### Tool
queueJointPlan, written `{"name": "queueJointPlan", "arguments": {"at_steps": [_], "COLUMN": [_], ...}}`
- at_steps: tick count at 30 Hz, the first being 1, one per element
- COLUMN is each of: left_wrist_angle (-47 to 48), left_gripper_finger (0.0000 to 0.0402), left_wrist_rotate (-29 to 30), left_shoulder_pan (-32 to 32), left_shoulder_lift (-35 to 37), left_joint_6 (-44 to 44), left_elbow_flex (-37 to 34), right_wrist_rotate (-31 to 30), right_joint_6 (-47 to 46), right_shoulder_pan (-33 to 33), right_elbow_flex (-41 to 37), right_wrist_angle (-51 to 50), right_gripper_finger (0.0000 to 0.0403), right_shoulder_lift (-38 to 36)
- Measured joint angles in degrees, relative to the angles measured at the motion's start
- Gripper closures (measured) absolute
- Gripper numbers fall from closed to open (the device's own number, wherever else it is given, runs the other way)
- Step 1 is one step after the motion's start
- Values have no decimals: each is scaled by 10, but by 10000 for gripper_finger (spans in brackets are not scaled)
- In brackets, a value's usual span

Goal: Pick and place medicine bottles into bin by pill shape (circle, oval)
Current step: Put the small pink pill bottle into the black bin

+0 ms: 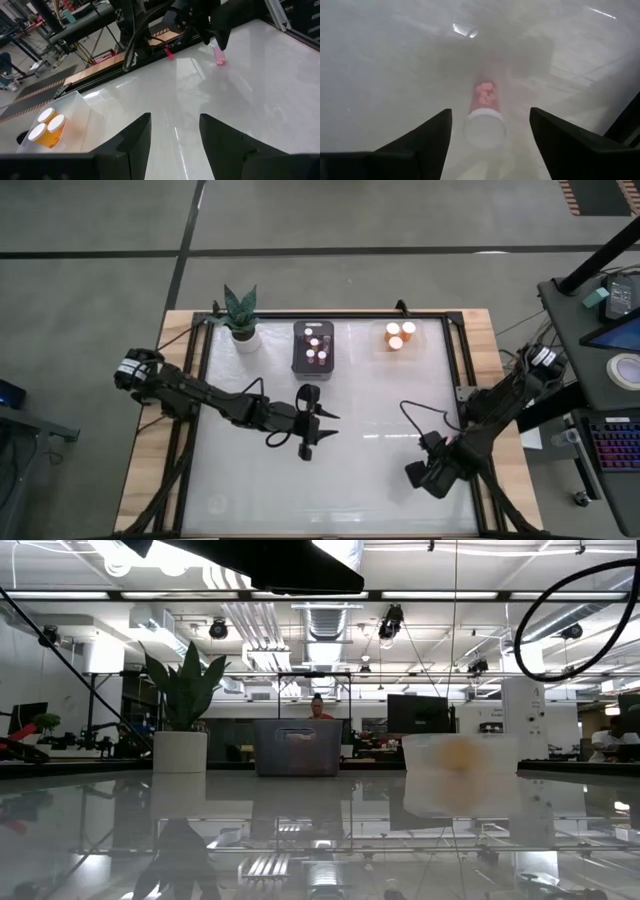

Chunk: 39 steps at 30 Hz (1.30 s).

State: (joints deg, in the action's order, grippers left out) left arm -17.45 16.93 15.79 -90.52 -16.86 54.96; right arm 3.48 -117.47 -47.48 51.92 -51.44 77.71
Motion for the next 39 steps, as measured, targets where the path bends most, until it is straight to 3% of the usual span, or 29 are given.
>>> {"name": "queueJointPlan", "arguments": {"at_steps": [15,26,39], "left_wrist_angle": [0,0,29], "left_gripper_finger": [249,249,249], "left_wrist_rotate": [0,0,3], "left_shoulder_pan": [-1,-1,-1], "left_shoulder_lift": [0,0,16], "left_joint_6": [0,0,-12], "left_elbow_flex": [0,0,-1], "right_wrist_rotate": [2,2,12], "right_joint_6": [-27,-28,-35], "right_shoulder_pan": [0,0,2], "right_elbow_flex": [0,0,0], "right_wrist_angle": [5,11,12], "right_gripper_finger": [154,262,277], "right_shoulder_lift": [8,8,4]}}
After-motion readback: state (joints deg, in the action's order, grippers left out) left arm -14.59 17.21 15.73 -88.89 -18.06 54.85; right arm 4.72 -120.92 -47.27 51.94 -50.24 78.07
